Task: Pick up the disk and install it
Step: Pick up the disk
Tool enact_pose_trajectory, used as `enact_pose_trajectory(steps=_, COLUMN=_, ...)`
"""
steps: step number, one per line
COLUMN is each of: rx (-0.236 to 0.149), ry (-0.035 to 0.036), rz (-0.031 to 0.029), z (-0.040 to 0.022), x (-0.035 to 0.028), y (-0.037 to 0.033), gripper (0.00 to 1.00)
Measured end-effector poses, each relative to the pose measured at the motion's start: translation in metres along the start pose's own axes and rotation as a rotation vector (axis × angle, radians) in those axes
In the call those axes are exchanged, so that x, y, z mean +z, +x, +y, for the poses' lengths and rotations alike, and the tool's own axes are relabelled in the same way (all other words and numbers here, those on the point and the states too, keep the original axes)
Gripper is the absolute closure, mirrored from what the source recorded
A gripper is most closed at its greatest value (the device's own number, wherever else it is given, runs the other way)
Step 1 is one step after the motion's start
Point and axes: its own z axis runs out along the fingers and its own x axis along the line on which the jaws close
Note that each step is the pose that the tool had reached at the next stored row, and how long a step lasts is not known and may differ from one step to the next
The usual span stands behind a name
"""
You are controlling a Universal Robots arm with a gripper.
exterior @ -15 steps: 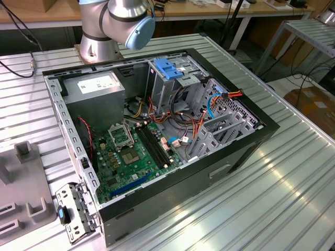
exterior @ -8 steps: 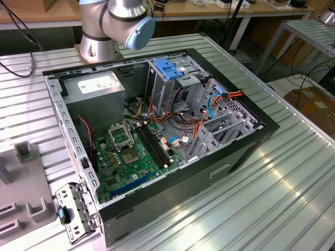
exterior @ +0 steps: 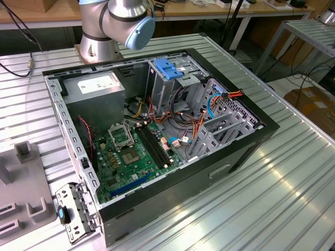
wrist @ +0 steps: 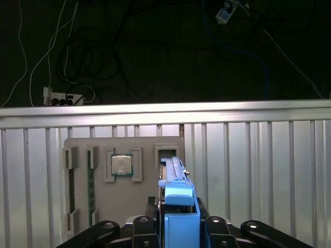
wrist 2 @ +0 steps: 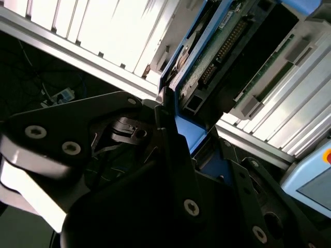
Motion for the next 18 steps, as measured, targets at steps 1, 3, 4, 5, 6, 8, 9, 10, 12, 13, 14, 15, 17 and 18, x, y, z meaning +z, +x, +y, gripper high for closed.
enact_pose_trajectory(steps=1, rx=0.000, ry=0.0000, rz=-0.0002, z=0.0000, x=-0.0007, y=0.0000, gripper=0.63)
enact_pose_trajectory(steps=3, rx=0.000, ry=-0.0002, rz=-0.0004, z=-0.0001, x=-0.0025, y=0.0000, gripper=0.63)
enact_pose_trajectory(steps=4, rx=0.000, ry=0.0000, rz=-0.0006, z=0.0000, x=-0.0033, y=0.0000, gripper=0.63)
enact_pose_trajectory(steps=5, rx=0.000, ry=0.0000, rz=-0.0008, z=0.0000, x=-0.0041, y=0.0001, gripper=0.63)
enact_pose_trajectory(steps=6, rx=0.000, ry=0.0000, rz=-0.0009, z=0.0000, x=-0.0048, y=0.0001, gripper=0.63)
enact_pose_trajectory(steps=8, rx=0.000, ry=-0.0001, rz=-0.0011, z=-0.0001, x=-0.0064, y=0.0001, gripper=0.63)
enact_pose_trajectory(steps=9, rx=0.000, ry=-0.0001, rz=-0.0012, z=-0.0001, x=-0.0073, y=0.0001, gripper=0.63)
enact_pose_trajectory(steps=10, rx=0.000, ry=-0.0001, rz=-0.0012, z=-0.0001, x=-0.0081, y=0.0001, gripper=0.63)
enact_pose_trajectory(steps=12, rx=0.000, ry=-0.0001, rz=-0.0012, z=-0.0001, x=-0.0106, y=0.0001, gripper=0.63)
enact_pose_trajectory(steps=13, rx=0.000, ry=-0.0001, rz=-0.0014, z=-0.0001, x=-0.0121, y=0.0002, gripper=0.63)
enact_pose_trajectory(steps=14, rx=0.000, ry=-0.0001, rz=-0.0015, z=-0.0001, x=-0.0132, y=0.0002, gripper=0.63)
enact_pose_trajectory(steps=15, rx=0.000, ry=-0.0001, rz=-0.0015, z=-0.0001, x=-0.0137, y=0.0002, gripper=0.63)
enact_pose_trajectory(steps=17, rx=0.000, ry=-0.0003, rz=-0.0014, z=-0.0001, x=-0.0150, y=0.0002, gripper=0.63)
enact_pose_trajectory(steps=18, rx=0.000, ry=-0.0002, rz=-0.0015, z=-0.0001, x=-0.0160, y=0.0002, gripper=0.63)
